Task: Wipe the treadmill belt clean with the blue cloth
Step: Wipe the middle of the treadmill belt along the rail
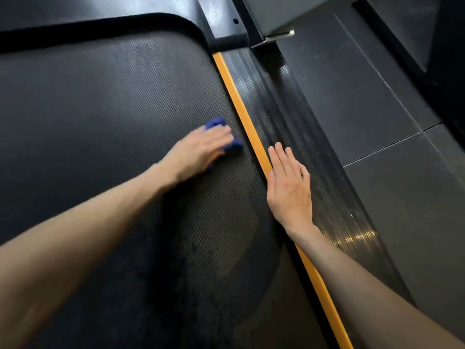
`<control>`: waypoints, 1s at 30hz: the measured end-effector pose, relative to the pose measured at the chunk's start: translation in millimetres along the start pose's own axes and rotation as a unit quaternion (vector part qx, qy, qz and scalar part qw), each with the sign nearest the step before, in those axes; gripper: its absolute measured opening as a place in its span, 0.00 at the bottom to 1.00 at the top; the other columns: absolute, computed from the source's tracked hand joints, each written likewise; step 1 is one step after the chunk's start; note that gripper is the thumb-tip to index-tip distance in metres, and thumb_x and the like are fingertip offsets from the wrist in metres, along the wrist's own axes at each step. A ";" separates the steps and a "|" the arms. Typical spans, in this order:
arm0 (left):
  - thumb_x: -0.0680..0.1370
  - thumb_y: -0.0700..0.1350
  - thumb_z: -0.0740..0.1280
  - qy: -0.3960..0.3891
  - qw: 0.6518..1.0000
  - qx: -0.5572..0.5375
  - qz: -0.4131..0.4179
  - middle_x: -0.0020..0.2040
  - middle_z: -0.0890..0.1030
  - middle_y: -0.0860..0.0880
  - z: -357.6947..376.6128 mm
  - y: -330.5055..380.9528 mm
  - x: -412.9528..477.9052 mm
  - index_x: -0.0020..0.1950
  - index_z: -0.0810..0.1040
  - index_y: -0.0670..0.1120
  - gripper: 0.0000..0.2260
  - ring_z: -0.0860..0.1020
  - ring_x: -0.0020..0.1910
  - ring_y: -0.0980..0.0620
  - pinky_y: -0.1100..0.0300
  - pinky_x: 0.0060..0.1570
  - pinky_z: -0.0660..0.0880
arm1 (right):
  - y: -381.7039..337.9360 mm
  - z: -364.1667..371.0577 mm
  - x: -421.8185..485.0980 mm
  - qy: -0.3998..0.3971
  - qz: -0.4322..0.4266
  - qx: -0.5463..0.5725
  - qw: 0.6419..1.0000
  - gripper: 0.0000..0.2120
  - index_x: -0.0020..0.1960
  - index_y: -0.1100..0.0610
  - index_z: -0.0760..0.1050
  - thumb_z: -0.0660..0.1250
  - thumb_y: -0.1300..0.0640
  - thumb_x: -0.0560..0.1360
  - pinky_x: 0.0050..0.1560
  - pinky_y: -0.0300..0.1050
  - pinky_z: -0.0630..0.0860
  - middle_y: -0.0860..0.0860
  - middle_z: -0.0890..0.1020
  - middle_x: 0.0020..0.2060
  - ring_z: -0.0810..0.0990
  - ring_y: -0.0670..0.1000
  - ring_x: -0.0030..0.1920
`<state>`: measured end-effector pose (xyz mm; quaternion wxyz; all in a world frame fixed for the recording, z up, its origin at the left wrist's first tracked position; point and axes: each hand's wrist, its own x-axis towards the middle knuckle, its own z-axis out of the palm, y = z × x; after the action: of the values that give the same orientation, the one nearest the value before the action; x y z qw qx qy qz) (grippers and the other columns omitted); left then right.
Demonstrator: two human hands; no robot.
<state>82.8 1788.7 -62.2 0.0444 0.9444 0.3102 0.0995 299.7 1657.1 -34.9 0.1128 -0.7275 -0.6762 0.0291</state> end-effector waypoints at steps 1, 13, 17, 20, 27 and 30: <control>0.79 0.48 0.55 -0.004 0.997 0.002 -0.071 0.63 0.76 0.37 -4.2 -19.8 6.4 0.62 0.76 0.37 0.20 0.75 0.62 0.40 0.51 0.64 0.65 | -0.4 0.6 0.0 0.001 -0.002 -0.003 1.000 0.24 0.75 0.56 0.60 0.51 0.54 0.80 0.71 0.48 0.55 0.51 0.62 0.74 0.58 0.51 0.75; 0.76 0.50 0.55 -0.044 0.994 -0.077 0.071 0.63 0.77 0.47 -4.5 117.8 -59.7 0.62 0.78 0.46 0.20 0.74 0.64 0.49 0.51 0.66 0.64 | 0.3 2.7 0.2 0.010 -0.010 -0.013 1.000 0.24 0.75 0.56 0.60 0.52 0.55 0.79 0.70 0.49 0.58 0.52 0.62 0.74 0.58 0.51 0.74; 0.79 0.46 0.56 -0.091 0.984 -0.067 0.137 0.66 0.74 0.46 -11.2 82.7 -45.2 0.64 0.76 0.46 0.16 0.70 0.68 0.46 0.51 0.68 0.61 | 1.8 2.9 0.8 0.010 -0.012 -0.010 1.000 0.24 0.75 0.56 0.59 0.50 0.54 0.80 0.70 0.49 0.58 0.52 0.62 0.74 0.58 0.51 0.75; 0.80 0.47 0.56 -0.050 0.996 -0.028 -0.072 0.64 0.75 0.39 -12.5 9.7 -25.0 0.62 0.75 0.39 0.17 0.72 0.64 0.40 0.48 0.64 0.65 | 1.7 4.4 1.0 0.008 -0.008 -0.008 1.000 0.24 0.75 0.56 0.59 0.50 0.53 0.80 0.71 0.49 0.57 0.51 0.61 0.75 0.58 0.51 0.75; 0.78 0.45 0.56 0.008 0.976 -0.025 -0.215 0.68 0.71 0.37 -4.2 53.2 -20.2 0.67 0.71 0.37 0.20 0.71 0.66 0.39 0.42 0.62 0.69 | -0.4 0.8 0.2 -0.001 -0.011 -0.004 1.000 0.25 0.75 0.56 0.59 0.51 0.54 0.79 0.71 0.50 0.56 0.52 0.61 0.75 0.57 0.52 0.75; 0.75 0.48 0.57 -0.003 0.997 -0.049 -0.060 0.62 0.77 0.40 12.7 122.8 -57.2 0.62 0.76 0.40 0.21 0.77 0.60 0.42 0.45 0.61 0.71 | -1.1 -1.4 0.0 -0.001 -0.013 -0.002 1.000 0.25 0.75 0.57 0.59 0.50 0.54 0.79 0.70 0.50 0.57 0.52 0.61 0.75 0.57 0.52 0.75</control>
<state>111.4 1655.7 -65.9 0.0969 0.9211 0.3610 0.1090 298.9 1657.0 -33.3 0.1111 -0.7188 -0.6858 0.0264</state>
